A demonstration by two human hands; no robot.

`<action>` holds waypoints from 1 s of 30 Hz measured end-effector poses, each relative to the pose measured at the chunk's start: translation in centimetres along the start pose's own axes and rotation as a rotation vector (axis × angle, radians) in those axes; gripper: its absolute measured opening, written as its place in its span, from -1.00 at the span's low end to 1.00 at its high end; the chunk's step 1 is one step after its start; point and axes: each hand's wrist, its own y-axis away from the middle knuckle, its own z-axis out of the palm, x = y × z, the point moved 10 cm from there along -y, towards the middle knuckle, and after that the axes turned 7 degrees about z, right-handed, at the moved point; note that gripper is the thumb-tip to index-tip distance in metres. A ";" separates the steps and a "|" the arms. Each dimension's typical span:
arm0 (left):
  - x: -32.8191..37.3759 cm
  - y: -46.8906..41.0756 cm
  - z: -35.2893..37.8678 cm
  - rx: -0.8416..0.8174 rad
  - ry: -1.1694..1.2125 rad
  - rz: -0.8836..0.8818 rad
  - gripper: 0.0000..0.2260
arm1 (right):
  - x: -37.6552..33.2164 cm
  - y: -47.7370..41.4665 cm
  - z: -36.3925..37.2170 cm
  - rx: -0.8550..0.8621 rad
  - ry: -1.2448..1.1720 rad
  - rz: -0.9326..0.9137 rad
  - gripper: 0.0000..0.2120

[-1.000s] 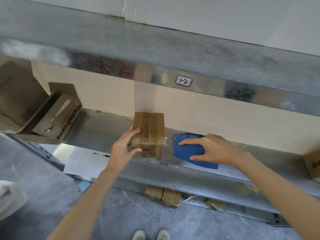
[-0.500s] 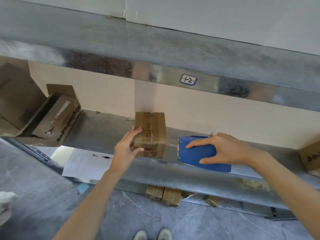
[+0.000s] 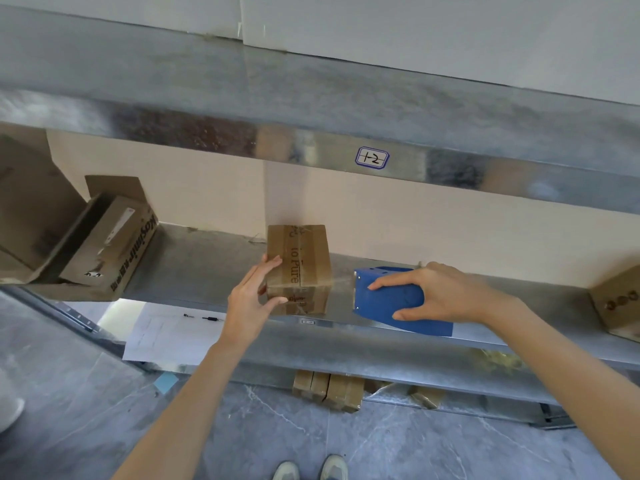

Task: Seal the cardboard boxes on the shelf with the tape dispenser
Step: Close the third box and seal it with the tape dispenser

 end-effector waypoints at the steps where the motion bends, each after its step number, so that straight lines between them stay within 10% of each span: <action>1: 0.0 0.0 0.0 0.000 -0.003 -0.002 -0.33 | 0.0 -0.3 0.2 0.004 0.011 0.001 -0.54; 30: 0.7 0.0 0.6 0.057 0.138 -0.058 -0.39 | -2.4 -7.4 3.1 0.272 0.277 0.171 -0.47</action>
